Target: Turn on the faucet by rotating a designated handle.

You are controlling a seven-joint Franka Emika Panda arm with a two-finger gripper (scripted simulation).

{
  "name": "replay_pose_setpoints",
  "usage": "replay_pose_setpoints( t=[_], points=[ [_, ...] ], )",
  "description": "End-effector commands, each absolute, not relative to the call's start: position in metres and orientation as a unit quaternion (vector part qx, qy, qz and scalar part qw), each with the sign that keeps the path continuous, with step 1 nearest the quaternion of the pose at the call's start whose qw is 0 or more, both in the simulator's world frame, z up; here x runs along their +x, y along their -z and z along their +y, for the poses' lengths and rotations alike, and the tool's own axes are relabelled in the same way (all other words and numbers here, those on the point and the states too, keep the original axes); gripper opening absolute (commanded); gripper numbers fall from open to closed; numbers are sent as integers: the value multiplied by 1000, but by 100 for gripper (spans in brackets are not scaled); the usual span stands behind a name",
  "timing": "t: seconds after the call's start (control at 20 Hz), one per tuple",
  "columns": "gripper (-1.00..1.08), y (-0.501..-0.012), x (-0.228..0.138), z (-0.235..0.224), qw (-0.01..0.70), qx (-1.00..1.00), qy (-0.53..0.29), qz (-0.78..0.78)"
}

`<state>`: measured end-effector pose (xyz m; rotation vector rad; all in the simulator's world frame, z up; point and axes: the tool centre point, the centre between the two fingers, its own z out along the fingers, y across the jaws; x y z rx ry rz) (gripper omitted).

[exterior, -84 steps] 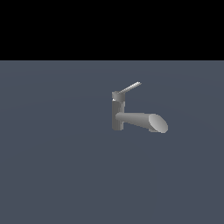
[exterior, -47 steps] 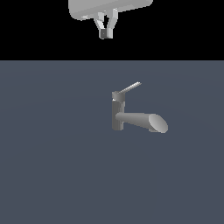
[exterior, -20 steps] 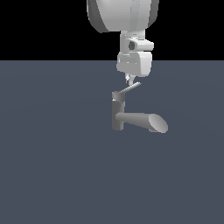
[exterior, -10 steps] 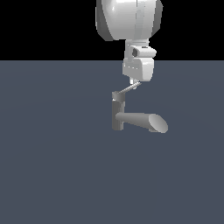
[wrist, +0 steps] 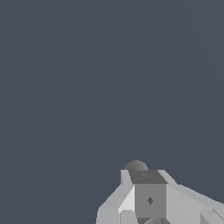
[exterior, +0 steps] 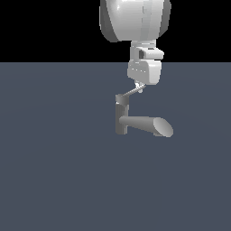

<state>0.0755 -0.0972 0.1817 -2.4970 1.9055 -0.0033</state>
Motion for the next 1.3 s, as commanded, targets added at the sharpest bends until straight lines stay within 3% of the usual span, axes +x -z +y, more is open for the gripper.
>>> replay_pose_setpoints(
  t=[0.0, 0.75, 0.8, 1.25],
  points=[
    [-100, -182, 67, -100, 0, -795, 0, 607],
    [-100, -182, 24, -117, 0, -794, 0, 607],
    [-100, -193, 36, -104, 8, -800, 10, 600],
    [-100, -189, 7, -98, 5, -798, 7, 603]
  ],
)
